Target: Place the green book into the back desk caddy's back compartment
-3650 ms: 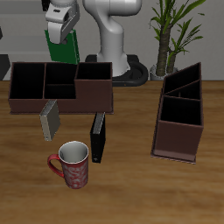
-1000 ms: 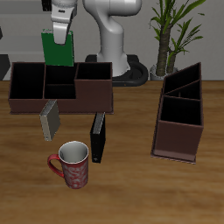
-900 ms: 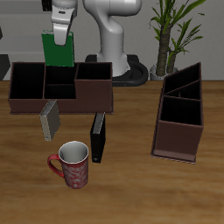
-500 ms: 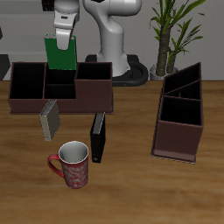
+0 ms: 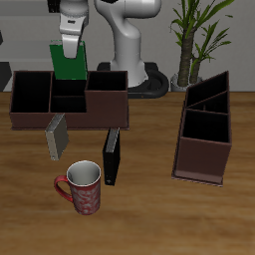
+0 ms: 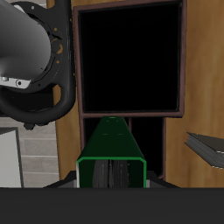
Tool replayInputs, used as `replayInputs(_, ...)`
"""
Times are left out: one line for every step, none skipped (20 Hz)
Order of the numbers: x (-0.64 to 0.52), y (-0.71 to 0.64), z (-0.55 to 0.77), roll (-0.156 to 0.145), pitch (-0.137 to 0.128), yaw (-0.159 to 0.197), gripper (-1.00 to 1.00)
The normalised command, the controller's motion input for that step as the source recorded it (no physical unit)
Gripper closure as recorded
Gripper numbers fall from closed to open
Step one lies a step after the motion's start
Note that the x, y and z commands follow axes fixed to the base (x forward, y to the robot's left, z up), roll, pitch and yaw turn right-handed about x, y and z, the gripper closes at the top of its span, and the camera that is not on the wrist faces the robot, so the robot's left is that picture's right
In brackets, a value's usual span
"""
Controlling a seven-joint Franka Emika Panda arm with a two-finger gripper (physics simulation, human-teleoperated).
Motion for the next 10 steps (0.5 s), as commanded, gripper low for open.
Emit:
replayInputs(0.02,-0.06,-0.02,-0.007,-0.007,0.003,1.0)
replayInputs(-0.01,0.03,-0.02,-0.003,0.006,0.009,1.0)
replayInputs(0.02,0.03,0.01,0.001,0.004,-0.011,1.0)
replayInputs(0.0,0.03,0.0,-0.011,-0.01,0.008,1.0)
replayInputs(-0.04,-0.04,-0.1,0.002,0.016,0.004,1.0)
replayInputs(-0.05,-0.02,-0.12,-0.011,0.049,0.004,1.0)
replayInputs(-0.1,-0.06,-0.1,-0.002,0.007,0.027,1.0)
replayInputs(-0.08,-0.04,-0.07,-0.015,0.026,-0.009,1.0)
replayInputs(-0.09,0.0,-0.05,0.003,0.027,-0.024,1.0)
replayInputs(-0.09,0.0,-0.1,0.007,0.015,0.039,1.0)
